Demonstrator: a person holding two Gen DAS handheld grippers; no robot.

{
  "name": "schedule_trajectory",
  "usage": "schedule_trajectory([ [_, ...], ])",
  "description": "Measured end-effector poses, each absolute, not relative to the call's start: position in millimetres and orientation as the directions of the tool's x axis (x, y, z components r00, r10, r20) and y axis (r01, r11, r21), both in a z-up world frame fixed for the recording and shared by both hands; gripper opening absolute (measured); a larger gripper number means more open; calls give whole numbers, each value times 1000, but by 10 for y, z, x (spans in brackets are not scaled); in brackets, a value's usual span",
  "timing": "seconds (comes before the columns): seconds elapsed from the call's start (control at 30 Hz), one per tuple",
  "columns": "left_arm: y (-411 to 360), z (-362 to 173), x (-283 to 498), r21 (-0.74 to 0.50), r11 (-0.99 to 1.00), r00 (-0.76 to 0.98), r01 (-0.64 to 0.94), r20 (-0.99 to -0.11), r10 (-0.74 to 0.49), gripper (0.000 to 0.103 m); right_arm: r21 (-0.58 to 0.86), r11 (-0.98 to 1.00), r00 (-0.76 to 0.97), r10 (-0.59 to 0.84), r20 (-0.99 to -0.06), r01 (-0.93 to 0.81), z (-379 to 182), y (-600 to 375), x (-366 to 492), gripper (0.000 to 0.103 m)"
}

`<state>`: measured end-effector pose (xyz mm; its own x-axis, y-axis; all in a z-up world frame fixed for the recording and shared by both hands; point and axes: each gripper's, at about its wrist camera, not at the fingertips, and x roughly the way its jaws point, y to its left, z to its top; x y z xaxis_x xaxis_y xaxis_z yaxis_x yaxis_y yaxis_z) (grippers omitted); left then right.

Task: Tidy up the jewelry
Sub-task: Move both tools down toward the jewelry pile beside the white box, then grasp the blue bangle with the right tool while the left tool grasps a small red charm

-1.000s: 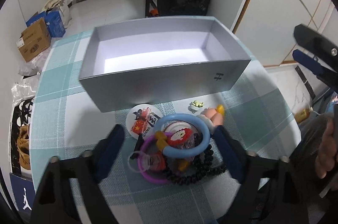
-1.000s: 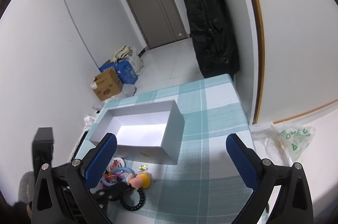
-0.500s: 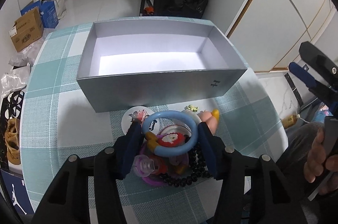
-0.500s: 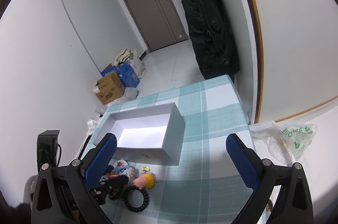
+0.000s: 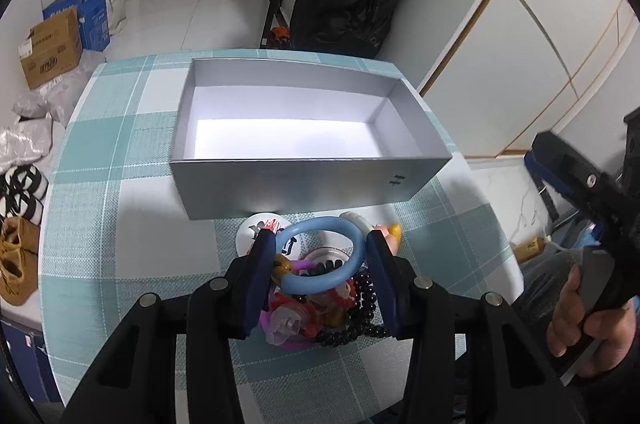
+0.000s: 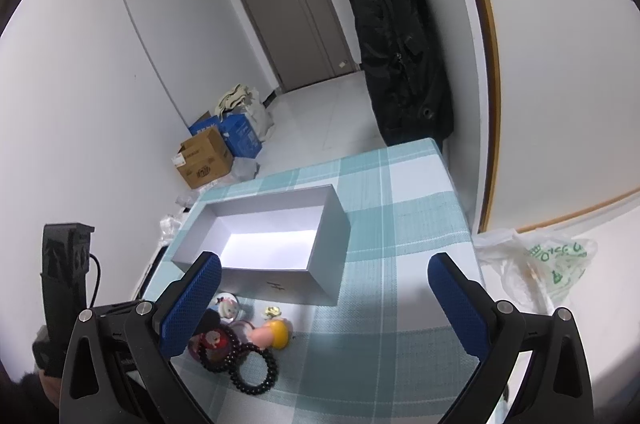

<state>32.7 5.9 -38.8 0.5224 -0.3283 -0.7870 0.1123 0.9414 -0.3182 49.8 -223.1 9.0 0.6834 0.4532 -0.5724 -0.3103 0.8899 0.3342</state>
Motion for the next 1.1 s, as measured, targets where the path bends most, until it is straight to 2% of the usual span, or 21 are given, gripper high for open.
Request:
schedule_trajectory([
  [0.13, 161, -362, 337, -358, 929, 536, 94, -768, -350, 39, 319, 894, 684, 446, -577, -314, 80, -2205, 478, 103],
  [0.17, 183, -355, 339, -372, 924, 540, 89, -761, -359, 21, 318, 895, 683, 446, -579, -314, 75, -2199, 481, 103],
  [0.2, 213, -350, 345, -394, 915, 542, 89, -751, -376, 9, 316, 894, 680, 446, -582, -317, 66, -2186, 480, 103],
  [0.23, 236, -350, 361, -412, 907, 536, 88, -748, -391, 6, 315, 894, 677, 447, -585, -319, 60, -2173, 479, 103],
  [0.43, 356, -448, 466, -475, 880, 523, 29, -743, -418, 6, 278, 896, 663, 443, -604, -345, 15, -2066, 476, 103],
  [0.6, 533, -338, 418, -578, 816, 550, 23, -674, -493, 7, 267, 888, 654, 457, -603, -374, 15, -1989, 449, 103],
  [0.67, 624, -295, 382, -594, 804, 558, 9, -664, -498, 14, 268, 880, 638, 470, -610, -391, -1, -1947, 443, 103],
  [0.83, 744, -276, 221, -508, 860, 557, -50, -729, -398, 24, 376, 808, 518, 582, -627, -453, -97, -1808, 474, 103],
  [0.9, 754, -272, 139, -491, 869, 553, -60, -742, -380, 34, 446, 757, 449, 647, -616, -478, -134, -1717, 502, 103],
  [0.97, 759, -283, 90, -466, 883, 552, -60, -753, -360, 56, 512, 701, 363, 703, -612, -496, -188, -1567, 561, 103],
  [1.07, 771, -303, 43, -426, 903, 551, -58, -768, -327, 59, 555, 676, 280, 721, -633, -485, -303, -1353, 647, 101],
  [1.1, 773, -325, 30, -416, 908, 543, -56, -776, -322, 59, 576, 671, 248, 725, -643, -467, -389, -1257, 688, 94],
])
